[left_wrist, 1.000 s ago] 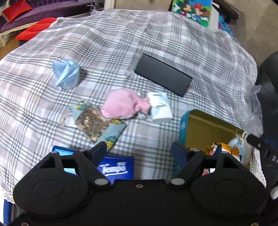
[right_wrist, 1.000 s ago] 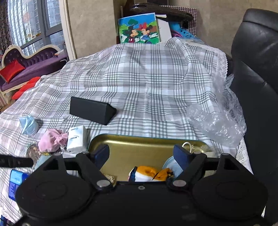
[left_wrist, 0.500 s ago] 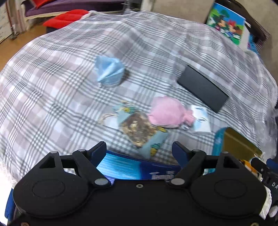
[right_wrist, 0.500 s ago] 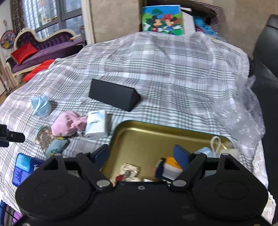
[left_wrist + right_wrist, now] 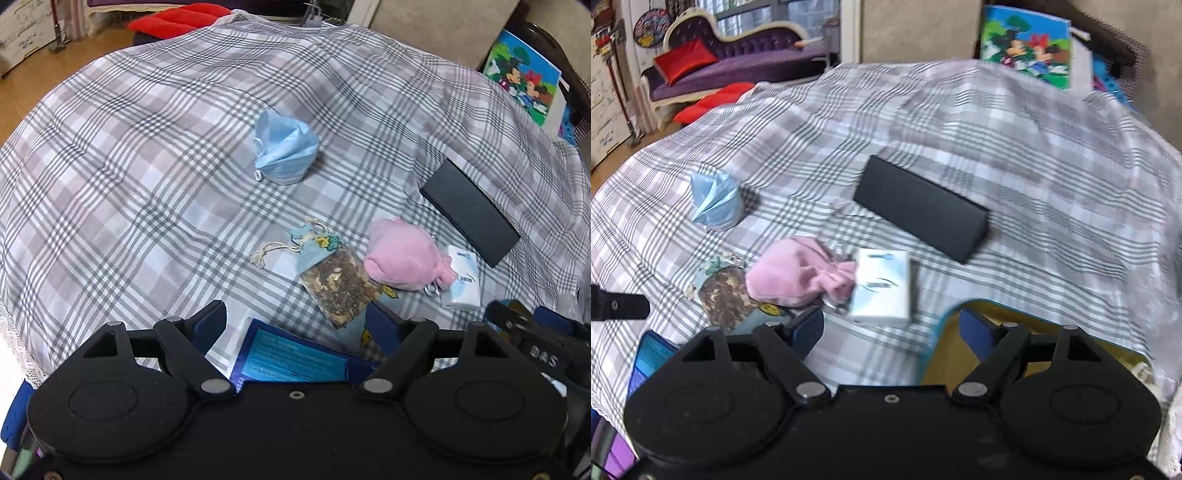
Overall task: Organize soft objects
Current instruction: 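Grasp the white tissue pack with the right gripper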
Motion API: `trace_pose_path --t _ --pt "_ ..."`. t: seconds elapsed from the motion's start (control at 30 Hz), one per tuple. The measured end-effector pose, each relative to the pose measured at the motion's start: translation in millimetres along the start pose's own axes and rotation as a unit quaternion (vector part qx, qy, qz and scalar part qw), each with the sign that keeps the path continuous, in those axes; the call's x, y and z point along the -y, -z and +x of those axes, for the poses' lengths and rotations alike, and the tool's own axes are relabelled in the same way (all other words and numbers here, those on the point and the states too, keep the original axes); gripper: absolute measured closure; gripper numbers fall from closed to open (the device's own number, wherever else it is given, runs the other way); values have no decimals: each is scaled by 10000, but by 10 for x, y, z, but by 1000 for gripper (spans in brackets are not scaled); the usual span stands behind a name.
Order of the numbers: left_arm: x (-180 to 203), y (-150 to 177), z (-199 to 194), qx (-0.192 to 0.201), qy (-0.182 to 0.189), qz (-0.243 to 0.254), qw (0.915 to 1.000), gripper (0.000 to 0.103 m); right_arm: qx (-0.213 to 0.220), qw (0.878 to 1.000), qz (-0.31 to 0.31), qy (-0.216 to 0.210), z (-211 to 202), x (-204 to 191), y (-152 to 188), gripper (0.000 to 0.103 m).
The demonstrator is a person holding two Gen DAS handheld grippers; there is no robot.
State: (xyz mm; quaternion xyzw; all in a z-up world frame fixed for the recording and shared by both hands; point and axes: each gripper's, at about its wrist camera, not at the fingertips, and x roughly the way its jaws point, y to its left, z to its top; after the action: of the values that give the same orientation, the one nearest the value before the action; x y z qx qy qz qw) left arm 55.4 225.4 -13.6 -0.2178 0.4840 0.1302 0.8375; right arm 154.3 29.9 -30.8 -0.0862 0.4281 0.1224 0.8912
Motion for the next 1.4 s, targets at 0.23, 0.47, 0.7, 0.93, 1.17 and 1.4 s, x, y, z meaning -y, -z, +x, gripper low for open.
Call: trace_pose_path --t 0.23,0.47,0.7,0.93,1.17,1.4 --pt "-7 3 48 -24 -74 -53 10000 25 -289 9993 167 146 398 -22 -247 23" --pt "30 15 95 -68 -112 -33 9999 25 -550 9973 55 476 751 41 -290 23" --pt "82 19 122 -108 -92 32 9999 25 -804 9951 -98 561 1072 -20 -266 23" --pt "115 25 170 -153 -117 82 9998 25 -884 9954 -220 286 1190 -22 -228 53" --pt "135 32 177 -124 -133 138 9997 25 -563 9984 -39 87 923 57 -254 53" --pt "127 11 214 -106 -138 87 9998 23 2 9982 366 -476 275 215 -113 53"
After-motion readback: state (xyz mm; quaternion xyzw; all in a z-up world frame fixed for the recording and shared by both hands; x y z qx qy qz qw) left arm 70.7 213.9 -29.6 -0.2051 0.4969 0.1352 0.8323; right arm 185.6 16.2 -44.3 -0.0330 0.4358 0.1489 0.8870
